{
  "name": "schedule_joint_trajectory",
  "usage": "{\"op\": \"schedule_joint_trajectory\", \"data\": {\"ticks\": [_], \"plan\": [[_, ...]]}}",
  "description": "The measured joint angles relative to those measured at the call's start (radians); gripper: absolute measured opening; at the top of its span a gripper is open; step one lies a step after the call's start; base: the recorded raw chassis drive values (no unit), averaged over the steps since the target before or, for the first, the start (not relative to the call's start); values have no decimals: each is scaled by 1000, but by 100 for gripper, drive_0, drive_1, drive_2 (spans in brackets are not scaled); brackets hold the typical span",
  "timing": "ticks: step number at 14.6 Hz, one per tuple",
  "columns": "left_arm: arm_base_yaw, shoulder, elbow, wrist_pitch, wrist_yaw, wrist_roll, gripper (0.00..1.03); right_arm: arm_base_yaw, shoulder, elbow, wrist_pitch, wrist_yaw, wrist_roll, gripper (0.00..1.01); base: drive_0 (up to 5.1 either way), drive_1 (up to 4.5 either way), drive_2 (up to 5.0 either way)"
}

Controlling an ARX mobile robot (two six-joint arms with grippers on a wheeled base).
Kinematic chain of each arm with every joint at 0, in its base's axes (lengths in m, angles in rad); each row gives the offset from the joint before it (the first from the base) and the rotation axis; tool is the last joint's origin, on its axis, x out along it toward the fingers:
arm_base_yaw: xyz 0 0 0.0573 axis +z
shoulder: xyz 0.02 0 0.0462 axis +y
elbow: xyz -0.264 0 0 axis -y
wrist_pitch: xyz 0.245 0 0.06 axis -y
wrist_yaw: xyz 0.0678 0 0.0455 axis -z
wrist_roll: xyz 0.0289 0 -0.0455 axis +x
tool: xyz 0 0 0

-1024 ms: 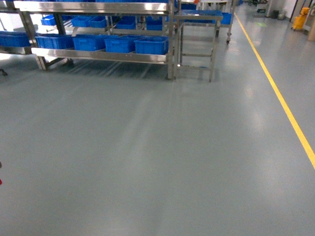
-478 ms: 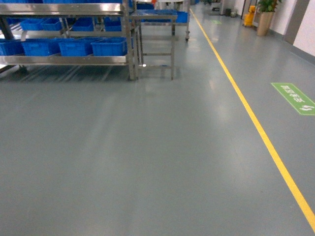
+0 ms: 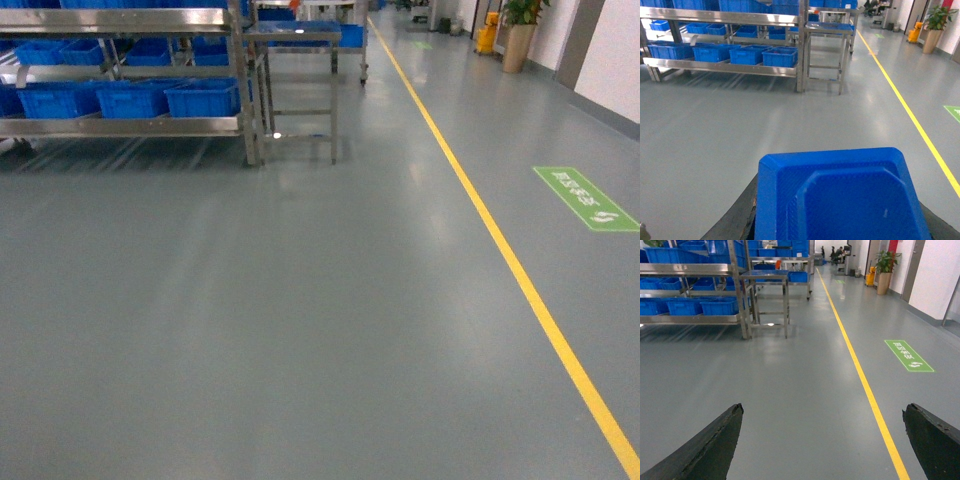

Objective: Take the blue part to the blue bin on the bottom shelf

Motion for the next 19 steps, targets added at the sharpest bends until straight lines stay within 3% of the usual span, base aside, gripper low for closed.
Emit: {"op": "schedule_joint_trajectory", "data": {"ticks": [19], "plan": [[0,0,0,3,-1,0,44,0,0,0,1,0,0,98,-5,418,-428]]}}
